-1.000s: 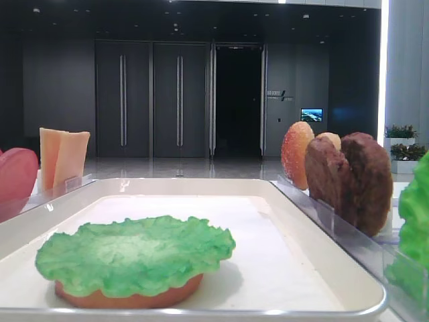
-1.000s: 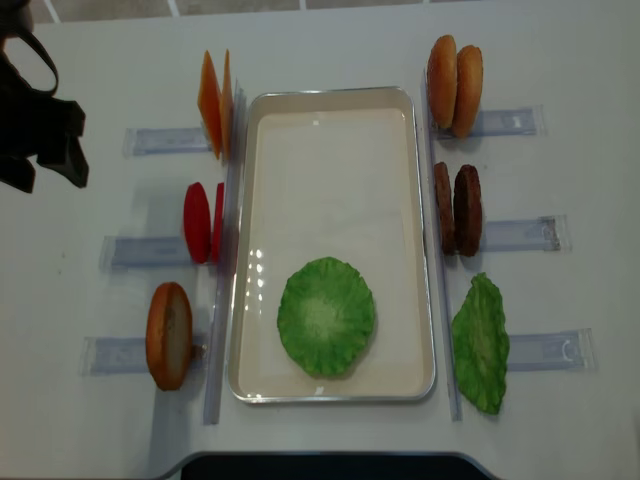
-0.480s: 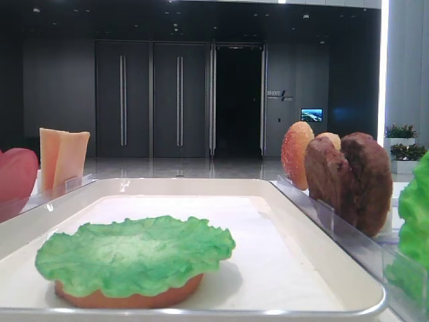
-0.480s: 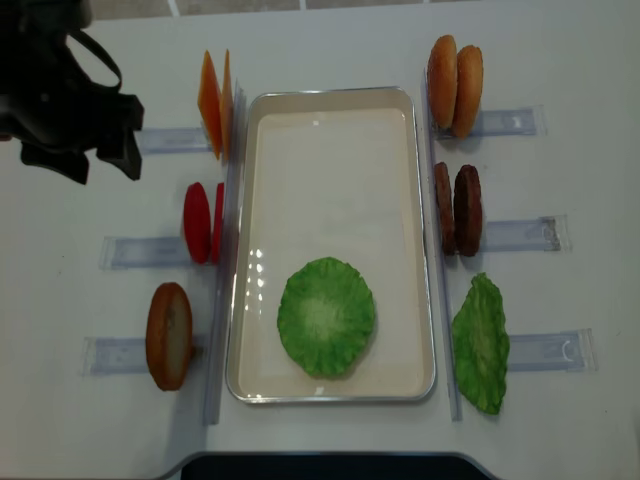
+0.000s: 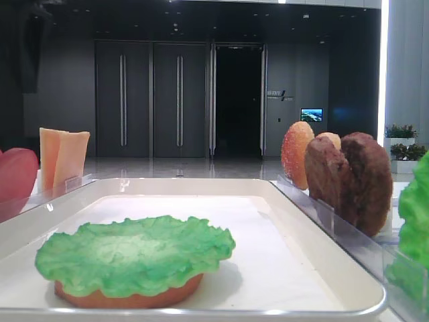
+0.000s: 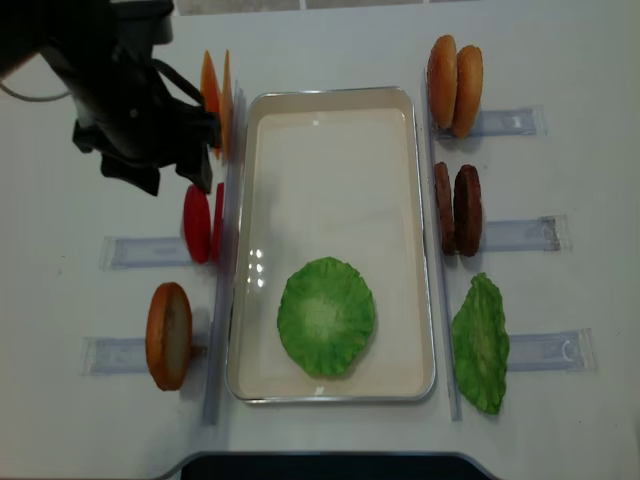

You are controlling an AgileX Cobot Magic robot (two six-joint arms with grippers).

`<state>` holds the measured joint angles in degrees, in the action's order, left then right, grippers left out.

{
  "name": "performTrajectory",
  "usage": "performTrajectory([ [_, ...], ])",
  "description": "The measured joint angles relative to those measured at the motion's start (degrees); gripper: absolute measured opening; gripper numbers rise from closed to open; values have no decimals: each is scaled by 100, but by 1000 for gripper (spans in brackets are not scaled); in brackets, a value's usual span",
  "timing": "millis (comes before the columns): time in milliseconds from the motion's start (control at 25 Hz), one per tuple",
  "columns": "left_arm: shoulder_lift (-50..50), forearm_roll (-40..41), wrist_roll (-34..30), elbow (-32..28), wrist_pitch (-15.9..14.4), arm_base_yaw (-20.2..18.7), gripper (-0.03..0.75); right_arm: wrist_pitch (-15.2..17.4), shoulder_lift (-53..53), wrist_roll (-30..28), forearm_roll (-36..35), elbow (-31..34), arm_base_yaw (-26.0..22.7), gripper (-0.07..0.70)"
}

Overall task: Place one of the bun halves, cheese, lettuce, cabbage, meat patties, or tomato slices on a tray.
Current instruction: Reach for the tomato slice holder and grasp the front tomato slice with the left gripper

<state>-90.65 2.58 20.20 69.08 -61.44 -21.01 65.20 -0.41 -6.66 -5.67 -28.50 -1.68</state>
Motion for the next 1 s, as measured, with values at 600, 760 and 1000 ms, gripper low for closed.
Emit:
performTrajectory([
  [600, -676, 42, 413, 0, 420, -314, 535, 0, 0, 0, 0, 0, 0, 478],
  [760, -799, 54, 425, 0, 500, -314, 535, 0, 0, 0, 0, 0, 0, 478],
  [1000, -1044, 173, 425, 0, 540, -314, 535, 0, 0, 0, 0, 0, 0, 478],
])
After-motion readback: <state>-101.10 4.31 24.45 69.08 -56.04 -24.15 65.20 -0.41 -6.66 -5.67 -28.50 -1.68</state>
